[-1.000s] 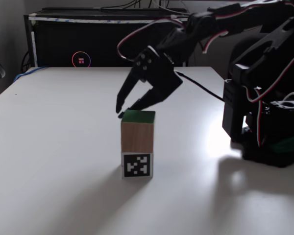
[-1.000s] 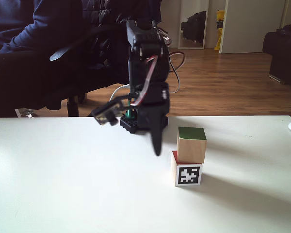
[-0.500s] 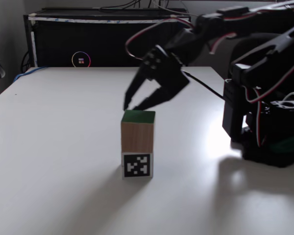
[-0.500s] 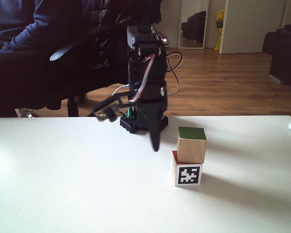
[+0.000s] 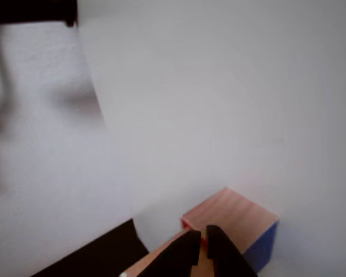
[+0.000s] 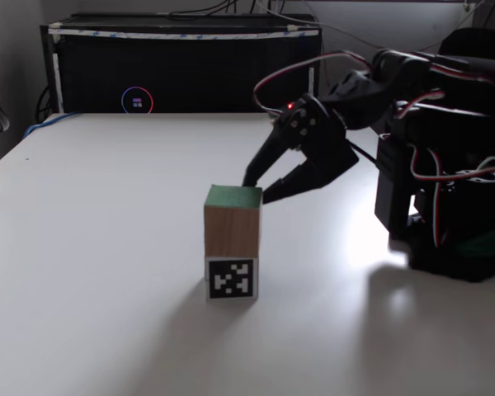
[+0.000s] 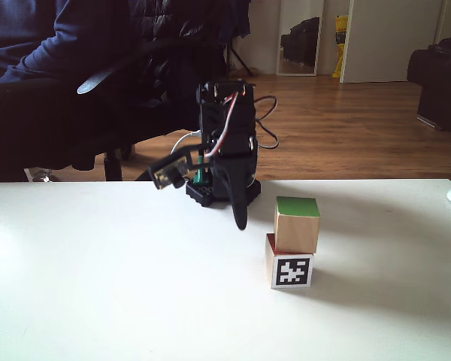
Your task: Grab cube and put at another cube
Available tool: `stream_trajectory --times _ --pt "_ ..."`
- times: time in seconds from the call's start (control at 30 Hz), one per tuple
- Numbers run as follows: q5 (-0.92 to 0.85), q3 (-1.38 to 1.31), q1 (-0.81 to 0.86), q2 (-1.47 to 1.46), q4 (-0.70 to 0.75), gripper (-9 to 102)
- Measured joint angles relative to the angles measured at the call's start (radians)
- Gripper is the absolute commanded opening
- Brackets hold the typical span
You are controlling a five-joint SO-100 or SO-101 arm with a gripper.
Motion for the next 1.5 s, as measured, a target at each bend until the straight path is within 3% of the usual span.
stream_trajectory --times 0.2,0.47,1.5 --pt "-0.051 0.014 0.057 0.021 0.091 0" --pt "-0.127 -0.006 0.135 0.021 0.313 0" --pt "-0.149 -0.006 0.143 0.021 0.324 0"
